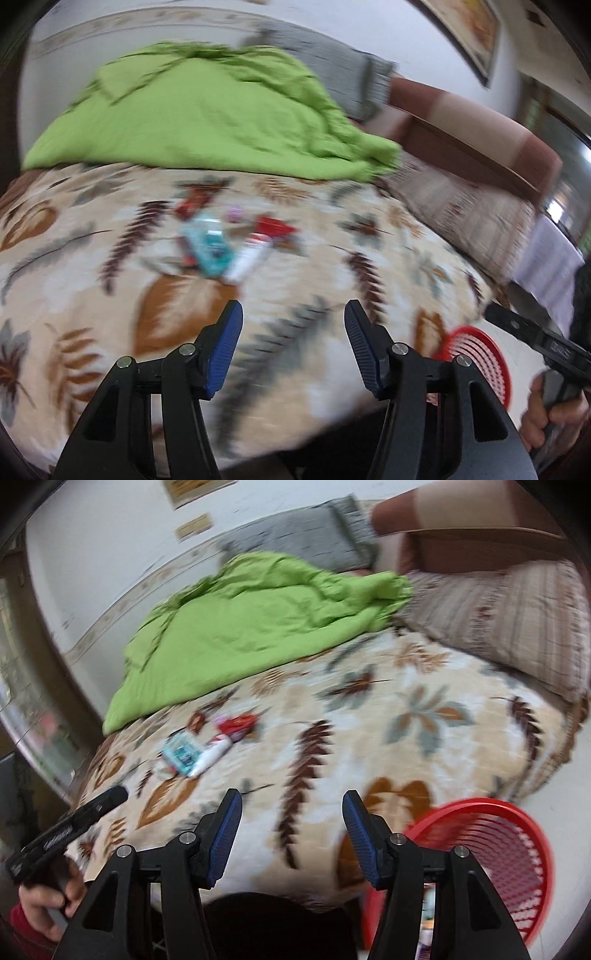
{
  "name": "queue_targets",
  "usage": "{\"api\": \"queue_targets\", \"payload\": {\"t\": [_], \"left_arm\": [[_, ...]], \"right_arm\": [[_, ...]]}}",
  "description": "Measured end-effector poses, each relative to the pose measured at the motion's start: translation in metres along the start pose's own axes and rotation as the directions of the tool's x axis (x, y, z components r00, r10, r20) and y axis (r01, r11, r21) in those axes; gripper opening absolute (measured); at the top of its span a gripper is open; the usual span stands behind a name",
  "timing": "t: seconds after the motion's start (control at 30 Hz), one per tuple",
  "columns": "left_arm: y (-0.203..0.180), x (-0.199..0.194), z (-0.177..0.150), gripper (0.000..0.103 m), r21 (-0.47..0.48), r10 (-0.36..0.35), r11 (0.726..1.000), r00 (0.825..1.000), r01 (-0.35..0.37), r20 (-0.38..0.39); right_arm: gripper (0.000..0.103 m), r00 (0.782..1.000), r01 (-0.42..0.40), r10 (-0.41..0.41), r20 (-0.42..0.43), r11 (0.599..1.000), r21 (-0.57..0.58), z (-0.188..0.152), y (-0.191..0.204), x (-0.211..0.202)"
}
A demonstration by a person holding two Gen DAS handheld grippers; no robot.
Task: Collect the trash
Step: 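Move both open tools back over the trash on the bed, then grasp the white wipes packet with the left tool while the right tool grasps the teal snack bag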
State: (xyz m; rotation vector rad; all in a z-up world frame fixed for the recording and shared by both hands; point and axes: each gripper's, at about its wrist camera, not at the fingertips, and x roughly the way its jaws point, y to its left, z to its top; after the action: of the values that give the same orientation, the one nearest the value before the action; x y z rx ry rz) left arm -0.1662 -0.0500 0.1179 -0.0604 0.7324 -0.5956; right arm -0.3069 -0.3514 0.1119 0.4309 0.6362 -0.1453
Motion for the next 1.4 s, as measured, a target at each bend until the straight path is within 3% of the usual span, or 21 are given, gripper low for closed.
{"api": "queue_targets", "payload": {"t": [0.1, 0.2, 0.3, 0.43, 0.53, 0.63, 0.83, 0.97, 1.1, 1.2, 1.4], "left_arm": [[0.039, 0.008, 0.011, 0.056, -0.046, 0.083, 0.996, 0.996, -0.082, 0.011], [0.068, 0.028, 0.022, 0.056, -0.103, 0.114, 0.988, 0.993, -0.114, -0.006], [0.089, 0.059, 0.033, 0.056, -0.158, 0.120, 0.980, 0.992, -0.125, -0.041], [0.104, 0.105, 0.046, 0.047, -0.219, 0.073, 0.971, 0.993, -0.091, -0.090], [0.116, 0.134, 0.055, 0.046, -0.240, 0.086, 0.965, 0.990, -0.110, -0.108], [0.120, 0.154, 0.059, 0.046, -0.265, 0.047, 0.961, 0.991, -0.079, -0.124], [0.084, 0.166, 0.057, 0.041, -0.148, -0.061, 0.988, 0.986, 0.038, -0.153], [0.066, 0.166, 0.059, 0.041, -0.073, -0.070, 0.996, 0.987, 0.060, -0.148], [0.058, 0.175, 0.063, 0.047, -0.057, -0.067, 0.997, 0.984, 0.059, -0.163], [0.047, 0.181, 0.064, 0.060, -0.011, -0.068, 0.998, 0.981, 0.067, -0.179], [0.029, 0.206, 0.065, 0.060, 0.060, -0.007, 0.998, 0.979, 0.019, -0.202]], "right_arm": [[0.061, 0.999, -0.034, 0.034, -0.008, 0.999, -0.031, 0.004, 0.023, 0.014], [0.061, 0.998, -0.056, 0.055, -0.016, 0.997, -0.062, 0.005, 0.039, 0.025], [0.061, 0.998, -0.067, 0.065, -0.026, 0.994, -0.085, 0.007, 0.048, 0.034], [0.061, 0.997, -0.066, 0.063, -0.042, 0.995, -0.081, 0.010, 0.046, 0.046], [0.061, 0.997, -0.061, 0.058, -0.052, 0.996, -0.067, 0.012, 0.042, 0.054], [0.061, 0.996, -0.060, 0.057, -0.065, 0.997, -0.045, 0.013, 0.037, 0.063], [0.061, 0.995, -0.059, 0.056, -0.079, 0.998, -0.026, 0.012, 0.032, 0.076], [0.061, 0.994, -0.063, 0.060, -0.093, 0.998, -0.027, 0.012, 0.034, 0.085], [0.061, 0.993, -0.071, 0.067, -0.098, 0.997, -0.031, 0.014, 0.037, 0.090], [0.061, 0.993, -0.073, 0.069, -0.097, 0.997, -0.037, 0.014, 0.040, 0.091], [0.061, 0.992, -0.070, 0.066, -0.106, 0.997, -0.036, 0.014, 0.041, 0.097]]}}
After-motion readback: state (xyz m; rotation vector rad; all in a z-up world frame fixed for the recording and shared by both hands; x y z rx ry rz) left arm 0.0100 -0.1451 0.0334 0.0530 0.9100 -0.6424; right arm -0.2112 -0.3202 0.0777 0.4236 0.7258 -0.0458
